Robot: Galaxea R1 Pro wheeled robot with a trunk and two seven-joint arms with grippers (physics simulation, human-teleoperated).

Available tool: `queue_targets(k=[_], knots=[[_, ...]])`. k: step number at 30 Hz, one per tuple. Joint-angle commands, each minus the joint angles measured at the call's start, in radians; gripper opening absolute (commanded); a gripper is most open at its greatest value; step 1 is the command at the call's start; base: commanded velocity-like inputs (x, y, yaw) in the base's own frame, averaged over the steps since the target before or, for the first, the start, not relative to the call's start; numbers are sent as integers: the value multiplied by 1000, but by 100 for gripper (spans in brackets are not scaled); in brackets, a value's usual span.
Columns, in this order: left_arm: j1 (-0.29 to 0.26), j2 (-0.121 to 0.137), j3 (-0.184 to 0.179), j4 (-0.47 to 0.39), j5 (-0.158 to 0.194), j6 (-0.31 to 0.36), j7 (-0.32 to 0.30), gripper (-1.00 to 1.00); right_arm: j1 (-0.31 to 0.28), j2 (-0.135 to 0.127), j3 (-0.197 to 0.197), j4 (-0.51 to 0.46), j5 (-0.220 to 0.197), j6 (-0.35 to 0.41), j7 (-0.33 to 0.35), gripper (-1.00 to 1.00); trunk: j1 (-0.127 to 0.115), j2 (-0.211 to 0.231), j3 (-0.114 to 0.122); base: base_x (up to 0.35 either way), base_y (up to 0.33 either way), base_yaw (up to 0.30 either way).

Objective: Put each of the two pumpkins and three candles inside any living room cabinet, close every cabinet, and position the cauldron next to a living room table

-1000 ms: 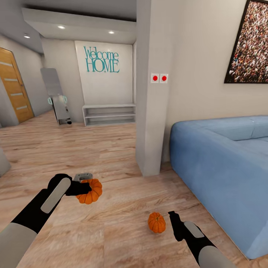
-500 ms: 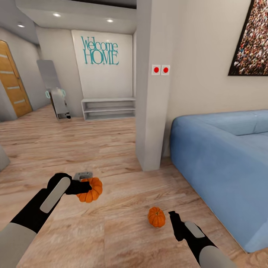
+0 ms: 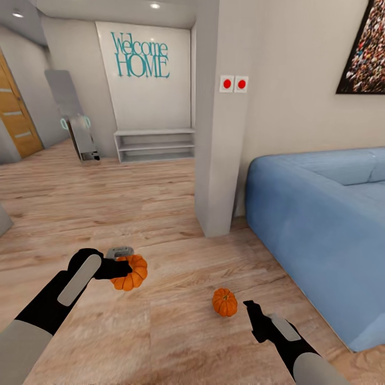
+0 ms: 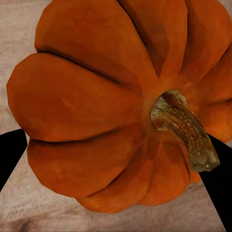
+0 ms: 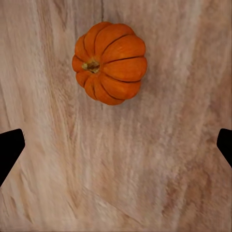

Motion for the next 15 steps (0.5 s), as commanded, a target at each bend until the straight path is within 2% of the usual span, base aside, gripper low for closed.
queue_targets(k=[1, 15], knots=[[-1, 1, -3, -1, 9, 0, 11, -100, 0, 0, -3, -3, -7, 5, 3, 100, 0, -1, -5, 0, 0, 0], [-1, 1, -4, -27, 9, 0, 11, -100, 0, -1, -2, -7, -3, 35, 24, 100, 6, -4, -59, 0, 0, 0]])
